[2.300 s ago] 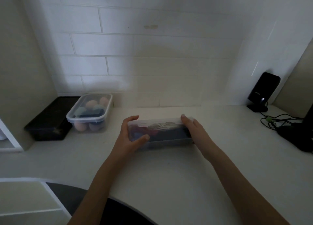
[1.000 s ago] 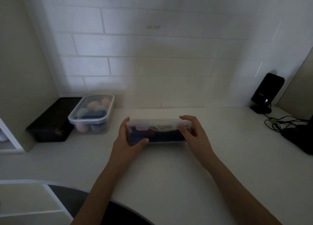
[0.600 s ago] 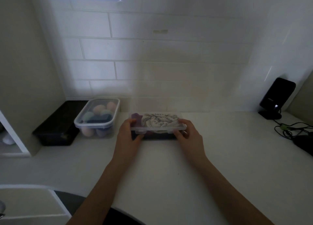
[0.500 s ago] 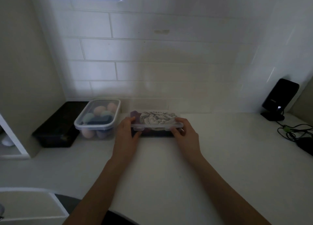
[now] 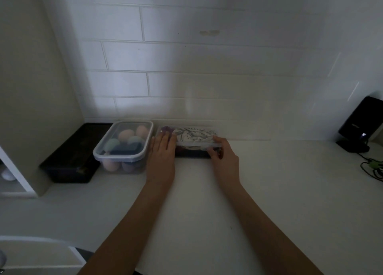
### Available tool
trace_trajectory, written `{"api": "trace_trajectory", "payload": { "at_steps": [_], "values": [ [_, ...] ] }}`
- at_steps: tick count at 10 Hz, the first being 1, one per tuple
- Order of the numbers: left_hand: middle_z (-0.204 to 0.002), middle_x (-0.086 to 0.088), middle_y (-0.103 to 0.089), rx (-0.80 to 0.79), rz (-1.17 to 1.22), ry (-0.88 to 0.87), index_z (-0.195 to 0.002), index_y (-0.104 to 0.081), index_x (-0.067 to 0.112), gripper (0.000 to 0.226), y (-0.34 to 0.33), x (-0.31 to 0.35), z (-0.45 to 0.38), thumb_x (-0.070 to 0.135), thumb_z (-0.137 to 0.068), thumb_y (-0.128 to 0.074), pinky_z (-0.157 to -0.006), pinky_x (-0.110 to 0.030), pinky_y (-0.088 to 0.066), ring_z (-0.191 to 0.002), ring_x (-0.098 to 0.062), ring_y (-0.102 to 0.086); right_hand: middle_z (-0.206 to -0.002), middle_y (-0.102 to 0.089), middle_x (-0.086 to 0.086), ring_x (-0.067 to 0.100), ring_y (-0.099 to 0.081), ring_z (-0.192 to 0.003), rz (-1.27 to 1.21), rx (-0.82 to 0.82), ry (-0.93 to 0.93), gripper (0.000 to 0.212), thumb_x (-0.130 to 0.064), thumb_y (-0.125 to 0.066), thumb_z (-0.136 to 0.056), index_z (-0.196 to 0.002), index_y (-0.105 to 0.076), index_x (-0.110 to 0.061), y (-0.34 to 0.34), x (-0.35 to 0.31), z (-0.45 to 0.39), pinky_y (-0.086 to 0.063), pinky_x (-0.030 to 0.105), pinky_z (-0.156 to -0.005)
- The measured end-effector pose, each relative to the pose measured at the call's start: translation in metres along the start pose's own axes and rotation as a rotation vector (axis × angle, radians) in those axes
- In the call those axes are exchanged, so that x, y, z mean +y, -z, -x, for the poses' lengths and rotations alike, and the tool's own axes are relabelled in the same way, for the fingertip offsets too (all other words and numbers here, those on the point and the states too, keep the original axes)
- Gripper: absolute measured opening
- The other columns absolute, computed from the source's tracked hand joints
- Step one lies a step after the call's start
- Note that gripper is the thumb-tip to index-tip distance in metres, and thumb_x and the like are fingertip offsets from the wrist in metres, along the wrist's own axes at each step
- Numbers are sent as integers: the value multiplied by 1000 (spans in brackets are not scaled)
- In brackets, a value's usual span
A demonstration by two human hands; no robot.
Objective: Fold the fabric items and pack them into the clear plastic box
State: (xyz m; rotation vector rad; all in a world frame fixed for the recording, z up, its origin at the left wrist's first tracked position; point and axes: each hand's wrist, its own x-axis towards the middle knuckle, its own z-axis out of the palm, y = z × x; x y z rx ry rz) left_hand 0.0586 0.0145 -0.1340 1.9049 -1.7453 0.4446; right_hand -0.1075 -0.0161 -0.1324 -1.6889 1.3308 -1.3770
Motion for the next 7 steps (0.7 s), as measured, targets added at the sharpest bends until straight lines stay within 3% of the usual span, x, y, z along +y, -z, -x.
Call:
{"api": "trace_trajectory", "payload": {
  "at_steps": [1, 4, 5, 6, 7],
  "values": [
    [-123, -22, -63, 0, 7, 4, -120, -59, 0, 55, -4, -2, -6, 2, -71, -33, -99, -50, -42, -117, -37, -58, -101, -65, 3, 13, -56, -88, 8, -28, 0, 39, -15, -59, -89, -127, -54, -21, -2, 2, -5, -38, 13, -73],
    [-123, -23, -62, 42, 57, 20, -122, -57, -1, 59, -7, -3, -6, 0, -70, -31, -101, -51, -40, -118, -39, -57, -97, -59, -5, 12, -56, -89, 39, -51, -23, 41, -20, -57, -91, -130, -51, -29, -2, 4, -8, -35, 12, -70],
    [-131, -22, -56, 66, 131, 32, -126, -54, -1, 61, -12, -7, -6, -5, -70, -33, -106, -50, -37, -127, -38, -49, -108, -58, -9, 8, -55, -101, -60, -37, -47, 45, -18, -55, -92, -134, -48, -29, 0, 4, -8, -37, 12, -85],
    [-141, -18, -47, 95, 312, 57, -131, -50, 2, 71, -2, -4, 0, -18, -64, -36, -114, -39, -26, -137, -32, -37, -126, -57, -4, 6, -54, -109, -176, -41, -91, 46, -13, -53, -93, -137, -47, -26, 6, 6, 1, -39, 13, -89],
    [-146, -10, -42, 205, 508, 173, -135, -46, 9, 75, 25, 3, 1, -24, -69, -37, -114, -29, -23, -139, -24, -34, -129, -58, 21, 20, -60, -103, -544, 51, -139, 47, -5, -57, -88, -133, -49, -14, 40, -10, -18, -47, 6, -70]
  ]
}}
